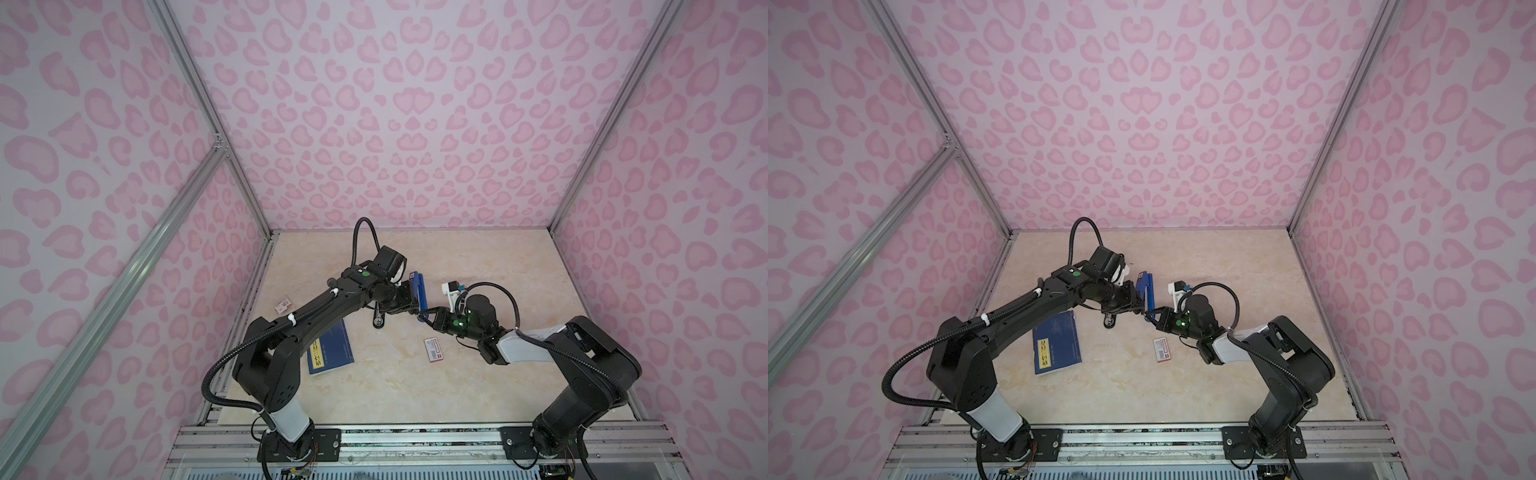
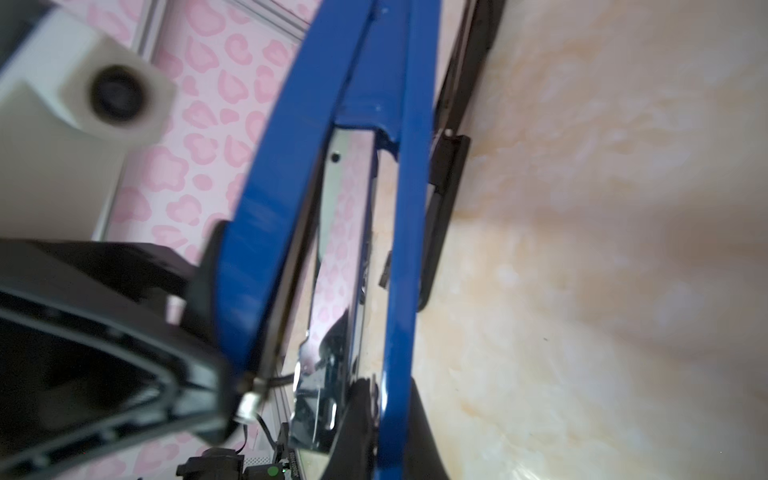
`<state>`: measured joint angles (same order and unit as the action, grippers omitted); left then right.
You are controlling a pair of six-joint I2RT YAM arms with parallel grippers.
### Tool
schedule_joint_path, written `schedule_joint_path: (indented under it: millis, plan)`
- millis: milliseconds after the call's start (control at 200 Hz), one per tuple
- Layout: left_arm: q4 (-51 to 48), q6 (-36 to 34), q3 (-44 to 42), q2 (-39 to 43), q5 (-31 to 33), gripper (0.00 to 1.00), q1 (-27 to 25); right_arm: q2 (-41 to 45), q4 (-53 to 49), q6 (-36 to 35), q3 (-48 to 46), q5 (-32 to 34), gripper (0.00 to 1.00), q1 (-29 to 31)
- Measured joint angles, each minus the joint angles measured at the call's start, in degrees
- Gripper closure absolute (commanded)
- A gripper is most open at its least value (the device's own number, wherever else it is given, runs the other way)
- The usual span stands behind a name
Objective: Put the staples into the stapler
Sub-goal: 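Grasp the blue stapler top with the left gripper while the right holds its base, then pull the blue stapler top open with the left gripper while the right holds the base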
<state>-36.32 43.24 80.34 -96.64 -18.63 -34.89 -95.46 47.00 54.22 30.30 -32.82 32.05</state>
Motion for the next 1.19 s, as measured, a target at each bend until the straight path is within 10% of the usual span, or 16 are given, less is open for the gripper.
schedule_joint_path:
  millis: [1195]
  plan:
    - [-11.74, -9.16, 35.89, -24.76, 2.58, 0.97, 13.31, 4.20, -3.74, -2.14, -4.42, -3.32, 1.00, 2.89]
